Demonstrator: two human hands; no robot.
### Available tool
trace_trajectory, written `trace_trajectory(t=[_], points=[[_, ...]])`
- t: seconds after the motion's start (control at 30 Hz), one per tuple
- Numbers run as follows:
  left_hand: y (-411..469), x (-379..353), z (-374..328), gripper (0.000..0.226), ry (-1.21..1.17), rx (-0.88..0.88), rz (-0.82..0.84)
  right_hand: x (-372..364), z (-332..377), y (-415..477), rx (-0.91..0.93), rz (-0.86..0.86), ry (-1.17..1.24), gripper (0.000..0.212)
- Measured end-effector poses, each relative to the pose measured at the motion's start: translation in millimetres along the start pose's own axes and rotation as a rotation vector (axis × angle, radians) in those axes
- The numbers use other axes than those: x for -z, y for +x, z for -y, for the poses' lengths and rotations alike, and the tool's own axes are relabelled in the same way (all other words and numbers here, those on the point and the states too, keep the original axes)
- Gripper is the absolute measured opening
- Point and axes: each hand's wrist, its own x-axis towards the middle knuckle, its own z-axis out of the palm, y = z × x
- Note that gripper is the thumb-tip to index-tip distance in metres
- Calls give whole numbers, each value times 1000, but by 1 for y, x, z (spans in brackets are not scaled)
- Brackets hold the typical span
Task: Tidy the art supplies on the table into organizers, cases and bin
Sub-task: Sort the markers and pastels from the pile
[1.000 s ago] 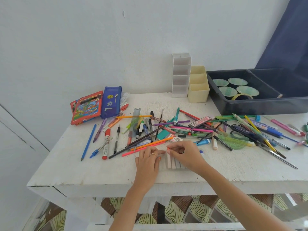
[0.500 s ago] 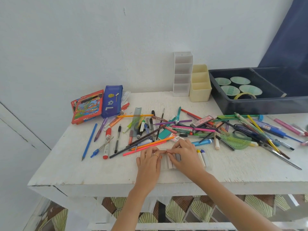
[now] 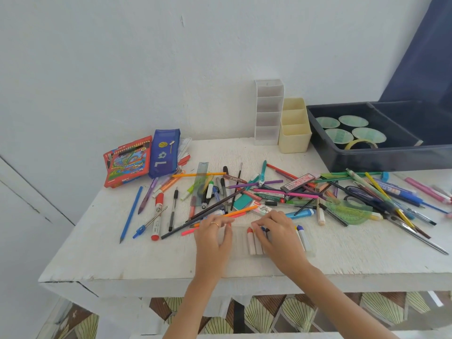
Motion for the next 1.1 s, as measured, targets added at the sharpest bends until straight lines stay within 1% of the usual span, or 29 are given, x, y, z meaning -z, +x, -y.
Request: trace_trajectory(t=[0.03, 0.1, 0.2, 0.33, 0.43, 0.53, 0.63, 0.73, 0.8, 0.87, 0.93, 1.0, 1.03, 1.1], points=[[10, 2, -2, 16, -10, 19, -56, 1, -1, 1, -17, 0, 23, 9], [36, 5, -2, 17, 33, 57, -102, 3, -2, 2, -37, 7, 59, 9], [74, 6, 5, 19, 164, 104, -90, 5, -2, 3, -42, -6, 74, 7], [99, -2, 17, 27, 290, 193, -36, 5, -6, 3, -50, -4, 89, 7], [107, -7, 20, 27, 295, 229, -32, 5, -13, 6, -76, 9, 104, 9], [108, -8, 18, 18, 296, 285, -66, 5, -15, 10, -87, 19, 102, 12], [107, -6, 14, 14, 285, 289, -100, 5, -12, 14, -92, 25, 91, 14], [101, 0, 1, 19, 145, 268, -153, 6, -4, 19, -109, 29, 126, 13], [92, 4, -14, 21, -7, 273, -138, 6, 2, 24, -162, 36, 193, 10], [78, 6, -27, 20, -175, 320, -34, 8, 7, 29, -263, 35, 335, 10], [64, 7, -38, 20, -374, 427, 118, 13, 12, 32, -362, 25, 558, 18], [52, 8, -45, 21, -548, 528, 234, 18, 16, 35, -433, 11, 776, 25], [46, 8, -47, 22, -602, 563, 277, 21, 18, 36, -463, 13, 848, 26], [35, 8, -50, 20, -672, 610, 339, 26, 19, 35, -475, 40, 901, 26]])
